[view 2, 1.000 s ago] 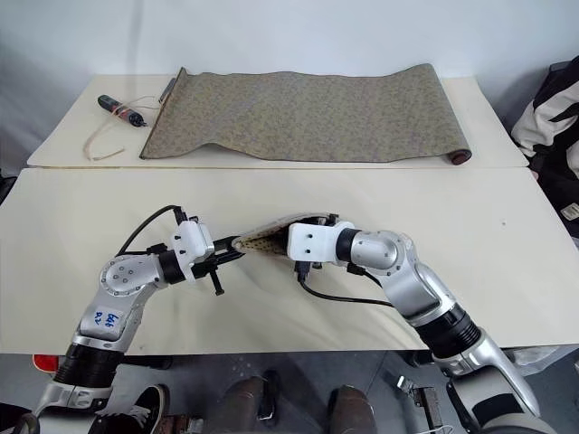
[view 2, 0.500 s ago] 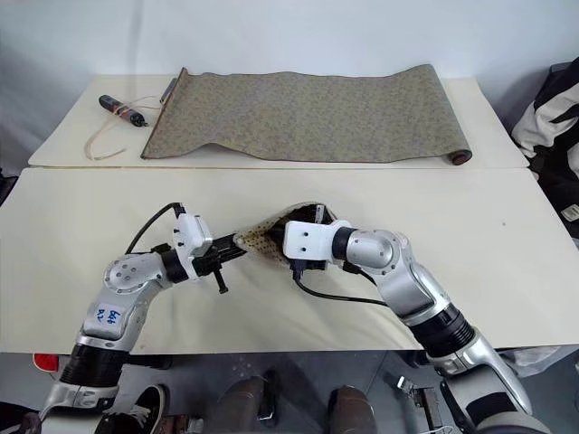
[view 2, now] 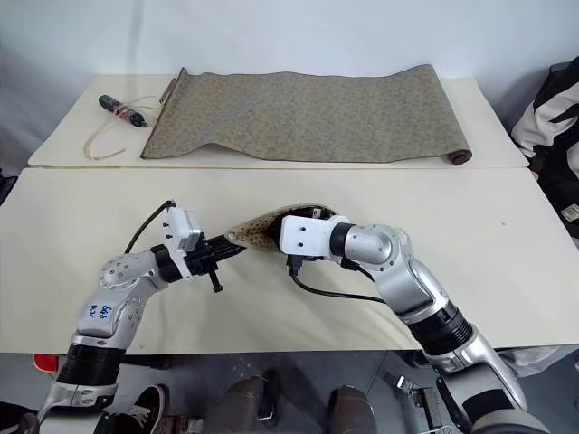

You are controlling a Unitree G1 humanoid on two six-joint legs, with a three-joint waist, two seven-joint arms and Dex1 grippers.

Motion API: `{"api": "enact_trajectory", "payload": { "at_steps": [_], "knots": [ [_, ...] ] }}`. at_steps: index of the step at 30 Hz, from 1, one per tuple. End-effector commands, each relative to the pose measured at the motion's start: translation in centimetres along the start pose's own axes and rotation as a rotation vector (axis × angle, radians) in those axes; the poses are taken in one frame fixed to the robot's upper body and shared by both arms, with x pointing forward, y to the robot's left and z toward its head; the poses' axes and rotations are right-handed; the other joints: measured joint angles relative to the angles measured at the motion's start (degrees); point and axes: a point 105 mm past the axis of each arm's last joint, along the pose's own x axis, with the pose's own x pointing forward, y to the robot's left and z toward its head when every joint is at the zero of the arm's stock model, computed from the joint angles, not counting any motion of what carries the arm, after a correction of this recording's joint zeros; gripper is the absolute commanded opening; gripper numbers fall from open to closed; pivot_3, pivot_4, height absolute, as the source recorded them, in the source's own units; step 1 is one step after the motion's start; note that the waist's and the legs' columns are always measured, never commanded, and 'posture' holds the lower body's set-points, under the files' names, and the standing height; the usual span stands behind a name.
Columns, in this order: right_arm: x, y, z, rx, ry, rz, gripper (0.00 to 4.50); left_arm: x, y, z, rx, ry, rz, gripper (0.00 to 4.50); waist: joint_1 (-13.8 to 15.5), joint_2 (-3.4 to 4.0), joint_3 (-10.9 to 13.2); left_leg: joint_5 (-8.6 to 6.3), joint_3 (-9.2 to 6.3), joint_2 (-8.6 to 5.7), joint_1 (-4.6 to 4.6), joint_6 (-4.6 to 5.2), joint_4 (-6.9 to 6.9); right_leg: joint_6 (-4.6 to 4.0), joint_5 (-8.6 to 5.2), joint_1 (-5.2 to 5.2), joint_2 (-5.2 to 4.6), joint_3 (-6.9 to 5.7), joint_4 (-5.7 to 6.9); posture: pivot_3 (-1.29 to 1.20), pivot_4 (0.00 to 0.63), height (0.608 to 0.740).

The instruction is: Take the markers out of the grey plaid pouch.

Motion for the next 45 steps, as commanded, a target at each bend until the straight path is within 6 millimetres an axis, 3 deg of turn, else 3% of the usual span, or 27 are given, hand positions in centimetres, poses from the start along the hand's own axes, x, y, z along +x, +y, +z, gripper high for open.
{"api": "enact_trajectory", "payload": {
  "at_steps": [1, 6, 11, 14, 18, 19, 27, 36, 41, 45],
  "knots": [
    [0.8, -0.5, -0.5, -0.034, 0.034, -0.014, 2.92, 0.8, -1.4, 1.7, -0.006, -0.064, -0.067, 0.00, 0.0, 0.00, 0.0, 0.00, 0.00, 0.00, 0.00, 0.00, 0.00, 0.00, 0.00, 0.00, 0.00, 0.00, 0.00, 0.00, 0.150, 0.740],
    [1.7, 0.0, -1.9, -0.059, 0.081, 0.006, 2.92, 1.9, -2.2, 2.6, 0.001, -0.088, -0.101, 0.00, 0.1, 0.00, 0.0, 0.00, 0.00, -0.02, -0.01, 0.00, 0.06, 0.00, 0.00, 0.03, 0.00, 0.01, 0.02, 0.00, 0.150, 0.740],
    [2.4, -0.3, -1.6, -0.054, 0.069, -0.032, 2.92, 2.1, -3.0, 2.9, -0.018, -0.088, -0.122, 0.00, -0.1, 0.00, 0.0, 0.00, 0.00, 0.01, -0.01, -0.01, 0.06, 0.00, 0.00, 0.02, 0.04, 0.03, 0.02, 0.00, 0.150, 0.740],
    [2.3, -0.2, -1.5, -0.050, 0.058, -0.035, 2.32, 1.8, -2.7, 2.7, -0.006, -0.074, -0.101, 0.00, -0.1, 0.00, 0.0, 0.01, 0.00, 0.02, 0.00, -0.02, 0.05, -0.01, -0.01, 0.01, 0.06, 0.04, 0.03, 0.00, 0.150, 0.740],
    [1.7, -0.4, -0.6, -0.030, 0.014, -0.019, 1.12, 1.5, -1.5, 2.2, 0.020, -0.054, -0.038, 0.00, 0.1, 0.00, 0.0, 0.01, 0.00, 0.02, 0.00, -0.02, 0.08, -0.01, -0.01, 0.02, 0.05, 0.06, 0.02, 0.00, 0.150, 0.740],
    [1.4, -0.6, -0.3, -0.036, -0.001, -0.015, 1.07, 1.4, -1.1, 2.0, 0.036, -0.043, -0.011, 0.00, 0.1, 0.00, 0.0, 0.01, 0.00, 0.01, 0.00, -0.02, 0.09, -0.01, -0.01, 0.03, 0.05, 0.05, -0.01, 0.00, 0.150, 0.740],
    [-1.1, -2.2, 2.4, 0.052, -0.154, -0.005, 1.07, 1.2, -0.3, 1.2, 0.079, -0.025, 0.041, 0.00, 0.0, 0.00, 0.0, 0.00, 0.01, 0.01, 0.00, -0.02, 0.08, -0.01, -0.01, 0.00, 0.04, 0.06, -0.04, 0.00, 0.150, 0.740],
    [-3.6, -2.2, 2.8, 0.117, -0.236, 0.081, 1.07, 1.0, 0.6, 1.3, 0.101, -0.040, 0.085, 0.00, 0.1, 0.00, 0.0, -0.02, 0.01, 0.01, 0.00, 0.01, 0.09, -0.01, -0.01, 0.03, 0.02, 0.04, -0.06, 0.00, 0.150, 0.740],
    [-3.8, -1.4, -1.1, -0.029, -0.003, 0.126, 1.07, 0.7, 1.6, 2.7, 0.082, -0.110, 0.116, 0.00, 0.1, 0.00, 0.0, -0.03, 0.01, 0.01, -0.01, 0.03, 0.11, -0.01, 0.00, 0.03, 0.01, 0.03, -0.07, 0.00, 0.150, 0.740],
    [-3.6, -1.2, -0.1, 0.043, -0.075, 0.148, 1.07, 0.9, 1.2, 2.6, 0.082, -0.102, 0.094, 0.00, 0.1, -0.01, 0.0, -0.03, 0.02, 0.02, 0.00, 0.03, 0.13, -0.01, -0.01, 0.02, 0.01, 0.05, -0.07, 0.00, 0.150, 0.740]
  ]
}}
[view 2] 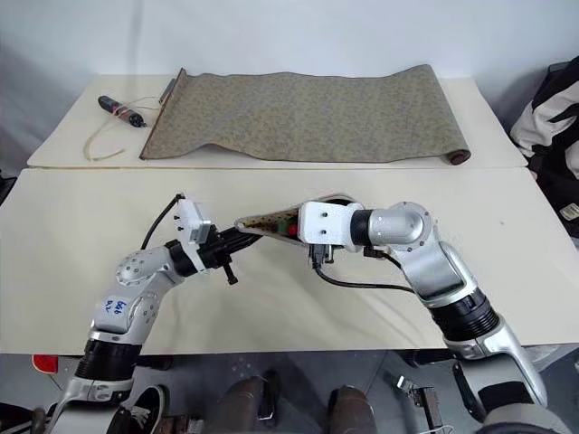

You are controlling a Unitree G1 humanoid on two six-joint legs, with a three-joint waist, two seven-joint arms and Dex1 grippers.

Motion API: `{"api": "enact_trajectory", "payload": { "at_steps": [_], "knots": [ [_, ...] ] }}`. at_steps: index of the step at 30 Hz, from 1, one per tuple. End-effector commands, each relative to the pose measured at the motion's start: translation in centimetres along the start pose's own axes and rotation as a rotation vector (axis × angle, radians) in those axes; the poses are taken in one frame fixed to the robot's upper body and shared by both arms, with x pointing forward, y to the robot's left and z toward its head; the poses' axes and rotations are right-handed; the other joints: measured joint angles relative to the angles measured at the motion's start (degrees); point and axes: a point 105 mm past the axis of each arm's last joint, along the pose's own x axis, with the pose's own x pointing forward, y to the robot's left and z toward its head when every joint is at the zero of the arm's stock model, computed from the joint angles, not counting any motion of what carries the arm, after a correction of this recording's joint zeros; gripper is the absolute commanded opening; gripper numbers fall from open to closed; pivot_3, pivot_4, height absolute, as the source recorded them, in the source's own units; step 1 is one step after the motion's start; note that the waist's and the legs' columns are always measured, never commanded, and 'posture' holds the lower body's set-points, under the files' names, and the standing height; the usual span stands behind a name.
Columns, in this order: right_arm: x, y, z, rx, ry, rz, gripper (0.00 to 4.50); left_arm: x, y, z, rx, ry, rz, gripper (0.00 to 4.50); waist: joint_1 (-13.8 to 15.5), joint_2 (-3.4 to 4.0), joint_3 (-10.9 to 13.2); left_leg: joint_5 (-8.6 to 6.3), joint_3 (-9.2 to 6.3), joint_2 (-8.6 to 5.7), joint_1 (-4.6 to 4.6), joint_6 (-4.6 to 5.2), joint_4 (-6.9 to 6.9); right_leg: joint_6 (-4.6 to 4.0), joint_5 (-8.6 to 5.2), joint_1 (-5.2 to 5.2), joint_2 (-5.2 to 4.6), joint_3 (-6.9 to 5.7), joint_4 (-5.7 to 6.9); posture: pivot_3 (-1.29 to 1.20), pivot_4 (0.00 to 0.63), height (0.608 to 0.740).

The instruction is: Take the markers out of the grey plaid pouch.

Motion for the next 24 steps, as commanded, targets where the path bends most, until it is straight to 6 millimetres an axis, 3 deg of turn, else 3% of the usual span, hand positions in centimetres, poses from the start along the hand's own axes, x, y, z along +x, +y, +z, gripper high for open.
{"api": "enact_trajectory", "payload": {
  "at_steps": [1, 3, 10, 14, 17, 24],
  "knots": [
    [-0.4, -0.2, 0.8, 0.048, -0.060, -0.009, 1.07, -0.9, 1.3, 1.3, 0.053, -0.028, 0.061, 0.00, 0.0, 0.00, 0.0, 0.00, 0.00, 0.00, 0.00, 0.00, 0.00, 0.00, 0.00, 0.00, 0.00, -0.01, 0.00, 0.00, 0.150, 0.740],
    [-0.5, 0.1, 1.2, 0.071, -0.090, -0.002, 1.07, -0.9, 1.4, 1.1, 0.066, -0.017, 0.067, 0.00, 0.0, 0.00, 0.0, 0.00, 0.00, 0.01, 0.00, 0.00, 0.00, 0.00, 0.00, 0.02, 0.01, -0.02, 0.00, 0.00, 0.150, 0.740],
    [-0.2, 0.7, -0.2, 0.124, -0.033, 0.026, 1.07, -0.7, 1.0, 1.0, 0.057, -0.027, 0.059, 0.00, 0.1, 0.00, 0.0, -0.01, -0.01, 0.00, -0.01, 0.01, 0.05, 0.00, 0.00, 0.04, -0.01, -0.01, -0.02, 0.00, 0.150, 0.740],
    [0.6, 2.5, -1.8, 0.127, 0.064, 0.080, 2.42, -0.6, 0.8, 1.1, 0.040, -0.030, 0.045, 0.00, 0.1, 0.00, 0.0, -0.01, -0.01, 0.00, 0.00, 0.01, 0.04, 0.00, 0.00, 0.04, 0.00, -0.02, -0.01, 0.00, 0.150, 0.740],
    [1.1, 2.8, -2.6, 0.070, 0.112, 0.077, 3.38, -0.6, 0.6, 1.2, 0.029, -0.032, 0.038, 0.00, 0.0, 0.00, 0.0, -0.01, 0.00, 0.00, -0.01, 0.01, 0.04, 0.00, 0.00, 0.02, -0.01, -0.01, -0.01, 0.00, 0.150, 0.740],
    [1.6, 2.7, -3.4, -0.003, 0.153, 0.078, 3.38, -0.5, 0.3, 1.1, 0.029, -0.026, 0.024, 0.00, 0.0, 0.00, 0.0, -0.01, -0.01, 0.00, 0.00, 0.00, 0.05, 0.00, 0.00, 0.03, 0.00, -0.01, -0.02, 0.00, 0.150, 0.740]
  ]
}}
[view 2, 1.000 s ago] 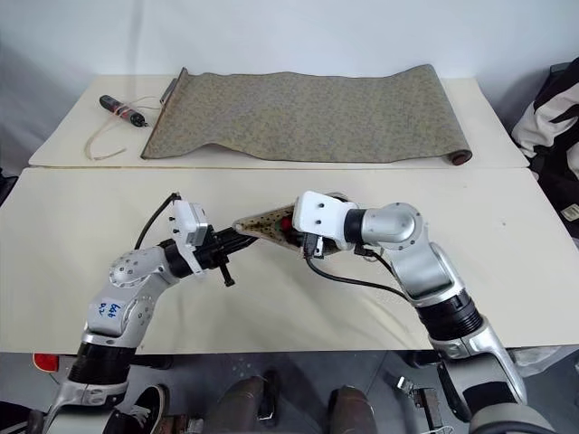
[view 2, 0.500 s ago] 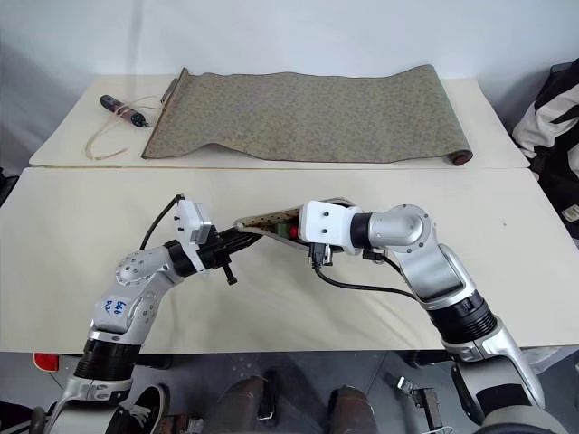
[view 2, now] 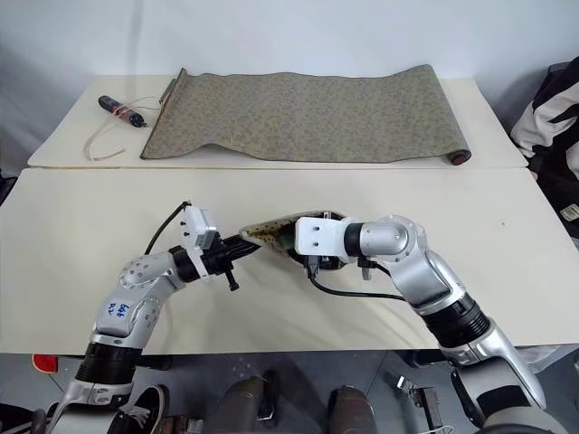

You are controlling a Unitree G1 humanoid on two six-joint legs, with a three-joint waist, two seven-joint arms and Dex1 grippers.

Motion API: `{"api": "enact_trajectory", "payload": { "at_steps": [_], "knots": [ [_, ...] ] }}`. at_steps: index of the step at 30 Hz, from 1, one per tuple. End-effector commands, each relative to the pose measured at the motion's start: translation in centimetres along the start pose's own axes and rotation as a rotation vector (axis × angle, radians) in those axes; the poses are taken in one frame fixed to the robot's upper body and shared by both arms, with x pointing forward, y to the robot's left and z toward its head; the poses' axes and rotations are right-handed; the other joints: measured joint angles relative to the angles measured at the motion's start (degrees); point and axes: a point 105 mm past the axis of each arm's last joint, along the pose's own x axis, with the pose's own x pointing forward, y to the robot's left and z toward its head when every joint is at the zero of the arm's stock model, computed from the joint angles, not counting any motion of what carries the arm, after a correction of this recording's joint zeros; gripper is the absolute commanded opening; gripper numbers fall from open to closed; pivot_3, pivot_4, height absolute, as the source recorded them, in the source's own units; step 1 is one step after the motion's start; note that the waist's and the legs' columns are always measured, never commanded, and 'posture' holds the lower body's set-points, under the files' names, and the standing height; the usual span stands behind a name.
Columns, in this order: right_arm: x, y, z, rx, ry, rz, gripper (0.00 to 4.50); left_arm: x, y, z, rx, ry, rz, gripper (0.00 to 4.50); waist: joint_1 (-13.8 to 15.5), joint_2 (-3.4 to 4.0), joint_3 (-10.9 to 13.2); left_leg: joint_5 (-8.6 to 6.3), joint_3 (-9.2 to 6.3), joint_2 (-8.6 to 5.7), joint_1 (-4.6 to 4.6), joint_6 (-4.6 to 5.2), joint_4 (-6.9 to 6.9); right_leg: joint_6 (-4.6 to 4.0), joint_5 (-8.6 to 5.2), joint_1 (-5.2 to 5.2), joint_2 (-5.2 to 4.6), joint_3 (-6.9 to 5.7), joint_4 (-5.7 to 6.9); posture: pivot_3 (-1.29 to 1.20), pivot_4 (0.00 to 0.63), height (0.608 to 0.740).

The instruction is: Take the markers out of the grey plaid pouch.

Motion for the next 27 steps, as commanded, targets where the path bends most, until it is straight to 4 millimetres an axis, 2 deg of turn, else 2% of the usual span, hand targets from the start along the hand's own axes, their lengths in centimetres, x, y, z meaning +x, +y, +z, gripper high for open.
{"api": "enact_trajectory", "payload": {
  "at_steps": [1, 3, 6, 8, 17, 23, 26, 27],
  "knots": [
    [0.2, 0.7, -1.0, -0.027, 0.039, 0.042, 3.38, -0.5, 0.7, 2.3, 0.064, -0.070, 0.035, 0.00, 0.0, 0.00, 0.0, 0.00, 0.00, 0.00, 0.00, 0.00, 0.00, 0.00, 0.00, 0.00, 0.00, 0.00, 0.00, 0.00, 0.150, 0.740],
    [0.0, 0.3, -0.6, -0.013, 0.013, 0.024, 3.38, -0.5, 0.8, 2.4, 0.065, -0.070, 0.036, 0.00, 0.0, 0.00, 0.0, 0.00, 0.00, 0.00, 0.00, 0.00, 0.00, 0.00, 0.00, 0.00, 0.00, 0.00, 0.00, 0.00, 0.150, 0.740],
    [-0.5, -0.2, -0.4, -0.028, 0.011, 0.010, 2.78, -0.5, 0.7, 2.4, 0.070, -0.067, 0.031, 0.00, 0.0, 0.00, 0.0, 0.00, 0.00, 0.00, 0.00, 0.00, 0.00, 0.00, 0.00, 0.00, 0.00, 0.00, 0.00, 0.00, 0.150, 0.740],
    [-1.0, -0.3, -0.1, -0.033, 0.007, 0.013, 2.15, -0.5, 0.7, 2.4, 0.070, -0.066, 0.032, 0.00, 0.0, 0.00, 0.0, 0.00, 0.00, 0.00, 0.00, 0.00, 0.00, 0.00, 0.00, 0.00, 0.00, 0.00, 0.01, 0.00, 0.150, 0.740],
    [-1.7, -0.6, 0.2, -0.036, -0.011, 0.006, 2.15, -0.4, 0.7, 2.4, 0.072, -0.071, 0.029, 0.00, 0.0, 0.00, 0.0, 0.00, 0.00, 0.00, 0.00, 0.00, 0.00, 0.00, 0.00, 0.00, 0.00, 0.00, -0.03, 0.00, 0.150, 0.740],
    [-1.8, -1.3, 1.5, 0.027, -0.105, -0.014, 2.15, -0.5, 0.7, 2.4, 0.073, -0.069, 0.032, 0.00, 0.0, 0.00, 0.0, 0.00, 0.00, 0.00, 0.00, 0.00, 0.00, 0.00, 0.00, 0.01, 0.00, -0.01, -0.03, 0.00, 0.150, 0.740],
    [-1.7, -1.6, 1.2, 0.034, -0.095, -0.034, 2.72, -0.5, 0.7, 2.3, 0.071, -0.068, 0.034, 0.00, 0.1, 0.00, 0.0, 0.00, 0.00, 0.00, 0.00, 0.00, 0.00, 0.00, 0.00, 0.02, 0.00, -0.01, -0.04, 0.00, 0.150, 0.740],
    [-1.6, -1.4, 1.0, 0.028, -0.084, -0.029, 3.05, -0.4, 0.7, 2.3, 0.071, -0.069, 0.034, 0.00, 0.1, 0.00, 0.0, 0.00, 0.00, 0.00, 0.00, 0.00, 0.00, 0.00, 0.00, 0.02, -0.01, -0.01, -0.04, 0.00, 0.150, 0.740]
  ]
}}
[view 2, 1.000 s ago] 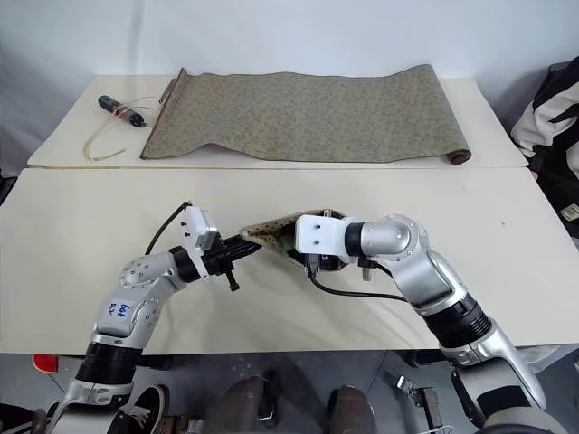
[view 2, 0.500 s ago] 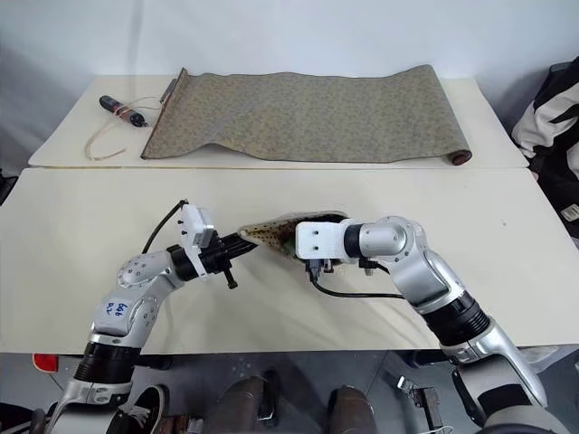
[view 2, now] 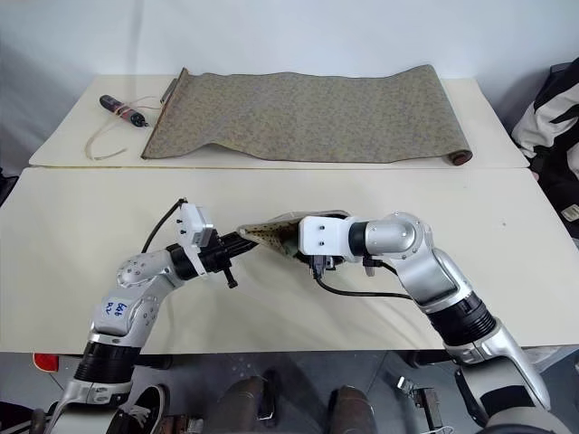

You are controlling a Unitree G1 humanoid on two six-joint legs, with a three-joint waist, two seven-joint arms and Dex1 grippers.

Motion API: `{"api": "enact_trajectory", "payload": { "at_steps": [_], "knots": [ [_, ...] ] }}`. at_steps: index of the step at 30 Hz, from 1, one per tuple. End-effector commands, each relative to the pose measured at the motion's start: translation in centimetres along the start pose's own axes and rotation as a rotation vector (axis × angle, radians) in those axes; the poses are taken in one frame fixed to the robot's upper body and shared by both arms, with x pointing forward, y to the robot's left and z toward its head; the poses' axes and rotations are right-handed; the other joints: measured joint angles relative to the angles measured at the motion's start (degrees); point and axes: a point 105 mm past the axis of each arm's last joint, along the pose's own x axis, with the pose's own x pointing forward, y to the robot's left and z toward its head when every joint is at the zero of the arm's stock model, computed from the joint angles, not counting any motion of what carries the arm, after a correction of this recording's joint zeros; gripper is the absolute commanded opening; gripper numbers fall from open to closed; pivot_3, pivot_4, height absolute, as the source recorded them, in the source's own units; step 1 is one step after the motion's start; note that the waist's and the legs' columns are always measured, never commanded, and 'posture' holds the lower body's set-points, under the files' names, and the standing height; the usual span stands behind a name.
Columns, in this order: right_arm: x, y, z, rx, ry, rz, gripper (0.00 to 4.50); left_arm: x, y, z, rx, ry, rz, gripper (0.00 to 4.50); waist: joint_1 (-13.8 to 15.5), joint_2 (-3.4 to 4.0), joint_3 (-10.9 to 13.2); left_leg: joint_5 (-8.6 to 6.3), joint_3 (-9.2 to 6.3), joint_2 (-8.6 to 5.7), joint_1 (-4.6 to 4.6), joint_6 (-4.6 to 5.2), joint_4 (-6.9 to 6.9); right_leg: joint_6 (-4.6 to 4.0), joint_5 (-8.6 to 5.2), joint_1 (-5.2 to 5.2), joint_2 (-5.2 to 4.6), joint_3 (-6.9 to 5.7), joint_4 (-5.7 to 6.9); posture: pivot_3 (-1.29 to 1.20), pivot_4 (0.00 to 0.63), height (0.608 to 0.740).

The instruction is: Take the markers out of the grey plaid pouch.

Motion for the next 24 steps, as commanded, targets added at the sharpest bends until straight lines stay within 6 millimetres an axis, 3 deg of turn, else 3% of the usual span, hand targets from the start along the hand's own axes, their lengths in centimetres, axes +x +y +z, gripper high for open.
{"api": "enact_trajectory", "payload": {
  "at_steps": [1, 4, 15, 18, 20, 24],
  "knots": [
    [-0.6, -0.8, 0.2, -0.021, 0.003, -0.035, 3.39, -0.2, 0.4, 1.8, 0.053, -0.054, 0.019, 0.00, 0.0, 0.00, 0.0, 0.00, 0.00, 0.00, 0.00, 0.00, 0.00, 0.00, 0.00, 0.00, 0.00, 0.00, 0.00, 0.00, 0.150, 0.740],
    [-0.5, -0.8, 0.3, -0.060, 0.007, -0.045, 4.40, -0.2, 0.4, 1.8, 0.052, -0.054, 0.019, 0.00, 0.0, 0.00, 0.0, 0.00, 0.00, 0.00, 0.00, 0.00, 0.00, 0.00, 0.00, -0.01, 0.00, 0.00, 0.00, 0.00, 0.150, 0.740],
    [-1.1, -0.2, -1.4, -0.299, 0.105, 0.028, 4.40, -0.1, 0.3, 1.8, 0.049, -0.057, 0.013, 0.00, -0.1, 0.00, 0.0, 0.00, 0.00, 0.00, 0.00, 0.00, 0.00, 0.00, 0.00, -0.01, 0.01, 0.01, -0.02, 0.00, 0.150, 0.740],
    [-1.1, -0.5, -1.3, -0.296, 0.100, 0.014, 3.79, -0.2, 0.3, 1.8, 0.049, -0.055, 0.015, 0.00, 0.0, -0.01, 0.0, 0.00, 0.01, 0.00, 0.00, 0.00, 0.00, 0.00, 0.00, -0.01, 0.00, 0.01, -0.03, 0.00, 0.150, 0.740],
    [-1.1, -0.5, -0.9, -0.265, 0.077, 0.005, 3.12, -0.3, 0.4, 1.7, 0.049, -0.053, 0.017, 0.00, 0.0, -0.01, 0.0, 0.00, 0.00, 0.01, 0.00, 0.00, 0.02, 0.00, 0.00, 0.01, 0.01, 0.00, -0.02, 0.00, 0.150, 0.740],
    [-1.1, -0.3, -0.7, -0.284, 0.068, 0.016, 3.12, -0.3, 0.4, 1.7, 0.049, -0.052, 0.019, 0.00, 0.0, -0.01, 0.0, 0.00, 0.00, 0.00, 0.00, 0.00, 0.02, 0.00, 0.00, 0.02, 0.00, -0.01, -0.03, 0.00, 0.150, 0.740]
  ]
}}
